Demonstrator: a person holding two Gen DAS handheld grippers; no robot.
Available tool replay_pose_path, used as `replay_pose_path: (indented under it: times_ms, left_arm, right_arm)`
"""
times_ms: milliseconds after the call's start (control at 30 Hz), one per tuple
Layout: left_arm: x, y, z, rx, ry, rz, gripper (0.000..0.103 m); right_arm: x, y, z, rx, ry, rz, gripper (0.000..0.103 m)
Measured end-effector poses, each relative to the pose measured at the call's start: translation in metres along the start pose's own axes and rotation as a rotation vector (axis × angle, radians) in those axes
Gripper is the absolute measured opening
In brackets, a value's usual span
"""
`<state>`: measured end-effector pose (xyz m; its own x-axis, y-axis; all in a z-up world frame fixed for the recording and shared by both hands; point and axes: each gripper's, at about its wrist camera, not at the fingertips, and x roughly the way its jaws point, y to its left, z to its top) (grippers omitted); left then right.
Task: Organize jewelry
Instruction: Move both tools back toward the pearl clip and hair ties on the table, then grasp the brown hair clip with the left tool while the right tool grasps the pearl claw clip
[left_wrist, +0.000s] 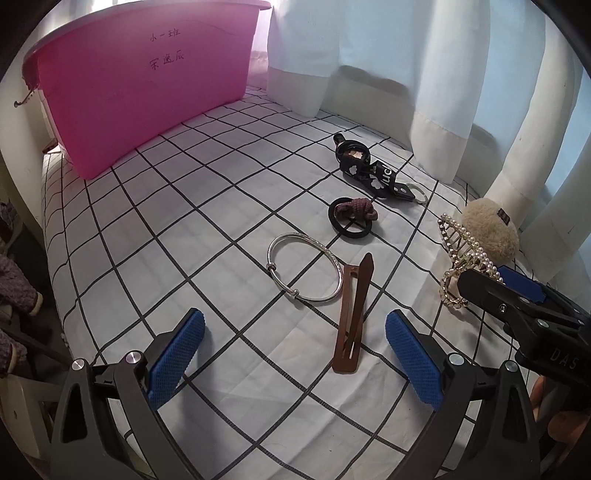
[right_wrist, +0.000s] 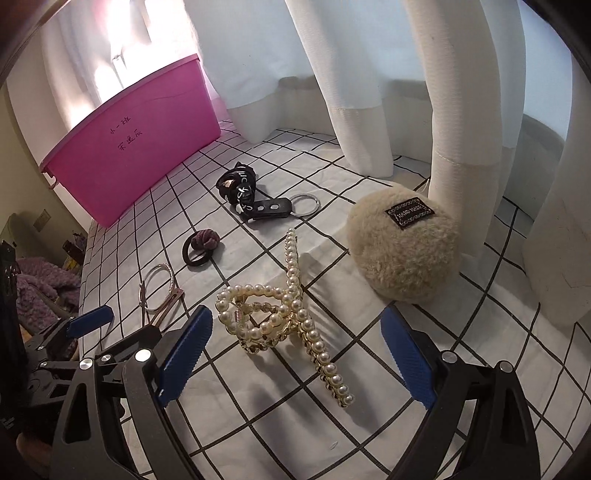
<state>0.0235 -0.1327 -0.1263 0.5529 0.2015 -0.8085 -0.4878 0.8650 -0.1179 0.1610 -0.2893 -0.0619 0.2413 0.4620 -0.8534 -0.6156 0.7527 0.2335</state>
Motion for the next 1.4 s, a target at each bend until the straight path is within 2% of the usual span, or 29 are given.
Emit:
replay_pose_path:
  times_ms: [133,500,567,733,867,933,1033,1067,1200,1400]
  left_arm:
    - [0.004,-0.003,0.002,0.035,-0.015,0.045,0.097]
    - [0.011,-0.006,0.004,0.054,0.004,0.092,0.097]
    - [0.012,-0.005,0.004,0.049,0.006,0.094,0.097]
    - [0.012,-0.006,0.005,0.046,-0.001,0.094,0.093]
    - [0.009,-0.013,0.003,0.066,-0.017,0.078,0.077]
    - [0.006,-0.016,0.002,0.075,-0.028,0.069,0.067]
    - [0.002,-0.019,0.000,0.093,-0.046,0.053,0.036]
    - [0.001,-0.021,-0.001,0.105,-0.050,0.052,0.020]
    - [-0.001,-0.017,-0.002,0.100,-0.055,0.041,0.013]
    - [-0.018,-0.009,-0.001,0.085,-0.114,0.025,0.013]
  right_arm:
    - [0.004,0.001,0.001,0.007,0.012,-0.018,0.088]
    - [0.008,0.009,0.000,-0.032,0.008,-0.064,0.087]
    - [0.007,0.008,0.000,-0.032,0.005,-0.075,0.080]
    - [0.006,0.005,0.000,-0.034,0.000,-0.088,0.068]
    - [0.004,0.008,-0.001,-0.056,-0.001,-0.074,0.044]
    - [0.004,0.009,-0.002,-0.059,-0.001,-0.078,0.042]
    - [0.003,0.008,-0.003,-0.048,-0.001,-0.070,0.041]
    - [0.003,0.008,-0.003,-0.046,-0.001,-0.069,0.041]
    - [0.002,0.008,-0.005,-0.040,-0.003,-0.067,0.040]
    - [-0.003,0.012,-0.010,-0.018,0.002,-0.054,0.040]
